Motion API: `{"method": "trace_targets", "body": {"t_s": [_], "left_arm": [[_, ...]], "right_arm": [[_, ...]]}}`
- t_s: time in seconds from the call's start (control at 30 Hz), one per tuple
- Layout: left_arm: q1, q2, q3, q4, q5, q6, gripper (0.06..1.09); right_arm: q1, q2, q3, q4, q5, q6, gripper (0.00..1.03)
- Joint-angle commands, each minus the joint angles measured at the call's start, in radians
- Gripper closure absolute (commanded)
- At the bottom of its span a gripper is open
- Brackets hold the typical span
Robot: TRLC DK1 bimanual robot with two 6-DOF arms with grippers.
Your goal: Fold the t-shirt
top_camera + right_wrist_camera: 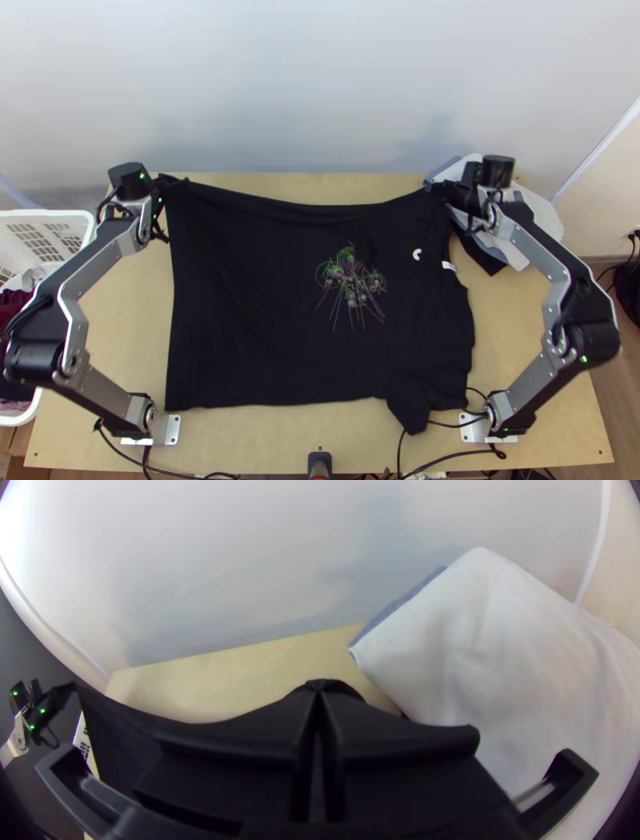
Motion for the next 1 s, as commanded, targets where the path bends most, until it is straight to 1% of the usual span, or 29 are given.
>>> {"method": "trace_targets", "body": {"t_s": [0.0,0.2,0.37,0.43,0.5,0.57,0.6,0.67,0.73,0.83,0.97], "left_arm": [[0.024,0.079,0.086,-0.005,0.002,-0.024,1.05],[0.043,0.192,0.218,-0.063,0.004,-0.024,1.05],[0.044,0.281,0.335,-0.149,0.008,-0.034,1.05],[0.044,0.306,0.371,-0.187,0.027,-0.037,1.05],[0.047,0.326,0.404,-0.245,0.102,-0.062,1.05],[0.049,0.338,0.433,-0.307,0.132,-0.088,1.05],[0.047,0.341,0.447,-0.344,0.162,-0.090,1.05],[0.043,0.343,0.482,-0.429,0.177,-0.091,1.05],[0.041,0.338,0.516,-0.520,0.240,-0.093,1.05],[0.047,0.312,0.526,-0.589,0.318,-0.109,1.05],[0.058,0.289,0.520,-0.650,0.362,-0.111,1.05]], "right_arm": [[0.015,0.073,0.118,-0.042,0.001,0.028,1.00],[0.015,0.214,0.339,-0.200,0.001,0.063,1.00],[0.015,0.257,0.411,-0.233,0.001,0.069,1.00],[0.017,0.268,0.432,-0.242,0.003,0.071,1.00],[0.017,0.273,0.443,-0.246,0.006,0.071,1.00],[0.015,0.274,0.454,-0.264,0.007,0.071,1.00],[0.015,0.277,0.466,-0.287,0.007,0.072,1.00],[0.015,0.280,0.486,-0.333,0.007,0.077,1.00],[0.017,0.277,0.498,-0.377,0.006,0.080,1.00],[0.018,0.274,0.515,-0.434,0.006,0.080,1.00],[0.020,0.274,0.537,-0.505,0.006,0.080,1.00]]}}
